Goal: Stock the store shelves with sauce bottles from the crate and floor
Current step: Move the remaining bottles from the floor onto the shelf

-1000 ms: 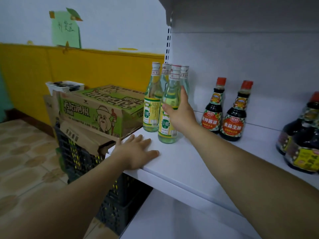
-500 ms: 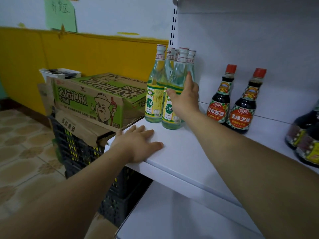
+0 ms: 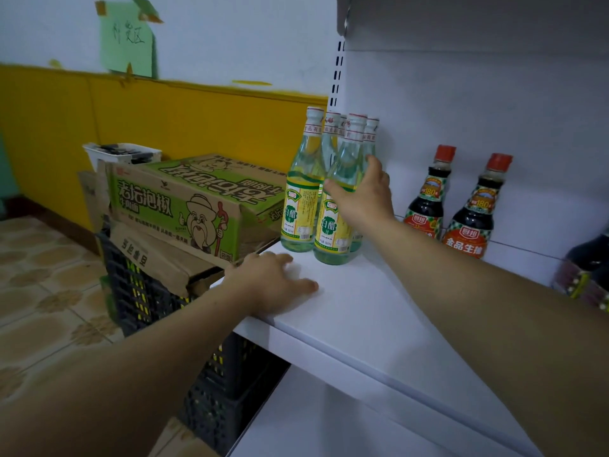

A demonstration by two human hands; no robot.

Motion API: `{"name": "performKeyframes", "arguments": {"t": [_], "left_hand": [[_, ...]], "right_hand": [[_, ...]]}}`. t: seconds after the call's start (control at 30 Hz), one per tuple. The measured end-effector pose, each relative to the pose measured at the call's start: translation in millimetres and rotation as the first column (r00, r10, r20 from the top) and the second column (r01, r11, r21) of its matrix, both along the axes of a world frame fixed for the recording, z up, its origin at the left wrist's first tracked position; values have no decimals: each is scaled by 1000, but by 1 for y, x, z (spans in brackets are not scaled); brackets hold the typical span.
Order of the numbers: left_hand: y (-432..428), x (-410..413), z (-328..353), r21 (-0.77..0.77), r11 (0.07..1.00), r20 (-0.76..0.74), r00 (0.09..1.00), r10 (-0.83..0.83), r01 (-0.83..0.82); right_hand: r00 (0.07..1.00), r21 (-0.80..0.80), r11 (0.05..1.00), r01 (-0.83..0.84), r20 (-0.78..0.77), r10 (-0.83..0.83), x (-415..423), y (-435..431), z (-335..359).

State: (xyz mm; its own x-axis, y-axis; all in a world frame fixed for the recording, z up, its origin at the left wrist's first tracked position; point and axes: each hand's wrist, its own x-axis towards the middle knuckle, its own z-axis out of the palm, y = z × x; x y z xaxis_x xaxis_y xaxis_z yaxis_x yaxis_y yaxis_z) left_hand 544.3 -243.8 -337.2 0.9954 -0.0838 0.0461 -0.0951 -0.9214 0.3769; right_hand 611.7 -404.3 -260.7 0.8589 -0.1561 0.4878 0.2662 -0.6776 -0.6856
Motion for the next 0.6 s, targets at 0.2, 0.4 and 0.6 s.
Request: {"name": "performKeyframes", "arguments": {"t": [0.2, 0.4, 0.6], "left_hand": [[-13, 59, 12, -667, 744, 129, 978, 166, -38], [-25, 93, 5, -806, 590, 137, 985, 110, 46], [-27, 92, -1, -825, 536, 224, 974, 19, 179]], "right_hand": [[999, 82, 997, -2, -37, 5, 26, -3, 33], [998, 120, 991, -56, 6, 56, 43, 0, 28], [998, 115, 992, -43, 41, 39, 49, -1, 22]]}}
